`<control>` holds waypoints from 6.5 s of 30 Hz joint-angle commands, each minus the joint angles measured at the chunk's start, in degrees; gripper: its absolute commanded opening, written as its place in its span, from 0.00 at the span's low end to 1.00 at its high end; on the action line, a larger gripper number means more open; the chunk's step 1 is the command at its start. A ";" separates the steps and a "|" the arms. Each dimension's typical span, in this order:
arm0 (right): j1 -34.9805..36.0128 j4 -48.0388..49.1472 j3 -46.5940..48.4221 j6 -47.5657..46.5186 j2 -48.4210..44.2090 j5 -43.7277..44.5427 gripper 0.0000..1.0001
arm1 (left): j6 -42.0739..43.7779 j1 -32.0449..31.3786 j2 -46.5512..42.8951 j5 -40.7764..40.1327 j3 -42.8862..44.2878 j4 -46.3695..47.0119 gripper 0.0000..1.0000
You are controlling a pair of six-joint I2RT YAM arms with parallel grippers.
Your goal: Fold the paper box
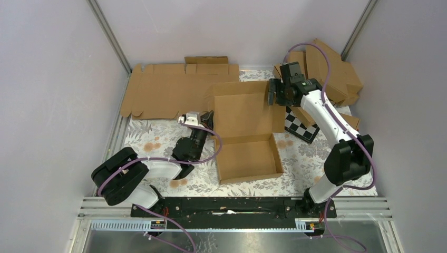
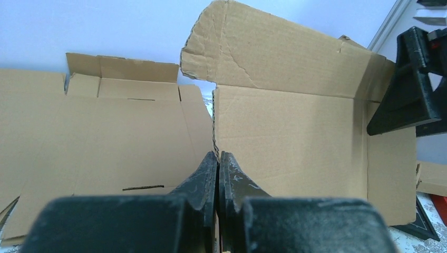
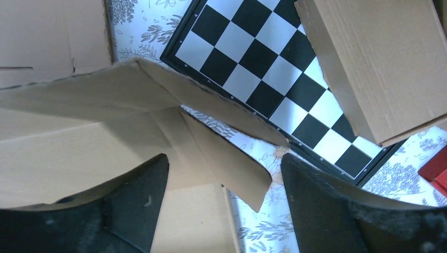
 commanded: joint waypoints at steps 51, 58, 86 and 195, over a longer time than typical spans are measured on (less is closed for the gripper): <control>1.88 32.14 -22.91 -1.59 -26.62 -6.15 0.00 | -7.27 10.55 -5.50 28.11 48.85 -88.91 0.00; 2.05 42.34 -30.74 5.22 -35.78 -0.36 0.00 | -10.50 4.20 -10.59 16.66 42.02 -68.98 0.00; 14.90 66.22 -28.01 4.37 -13.01 10.79 0.00 | -11.99 16.01 -8.29 5.48 42.46 -71.67 0.00; -2.53 31.05 -27.35 65.38 -17.37 -28.69 0.83 | -13.13 -6.97 -18.45 -4.69 25.02 -76.15 0.00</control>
